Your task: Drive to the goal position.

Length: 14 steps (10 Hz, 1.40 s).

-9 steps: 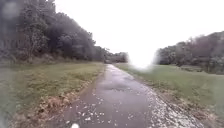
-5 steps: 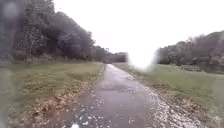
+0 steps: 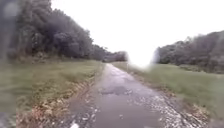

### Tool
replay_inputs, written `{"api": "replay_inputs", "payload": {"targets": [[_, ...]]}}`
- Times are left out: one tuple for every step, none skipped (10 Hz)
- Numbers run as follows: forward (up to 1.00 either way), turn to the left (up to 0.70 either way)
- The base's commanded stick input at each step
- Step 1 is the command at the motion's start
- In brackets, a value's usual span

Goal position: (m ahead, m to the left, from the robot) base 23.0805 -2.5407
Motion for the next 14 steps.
{"api": "replay_inputs", "payload": {"targets": [[0.70, -0.35], [0.70, -0.35], [0.70, -0.35], [0.70, -0.35], [0.70, -0.35], [0.50, -0.50], [0.50, -0.50], [0.50, 0.00], [0.50, 0.00], [0.50, 0.00], [0.50, 0.00], [0.50, 0.00], [0.50, 0.00], [0.50, 0.00]]}}
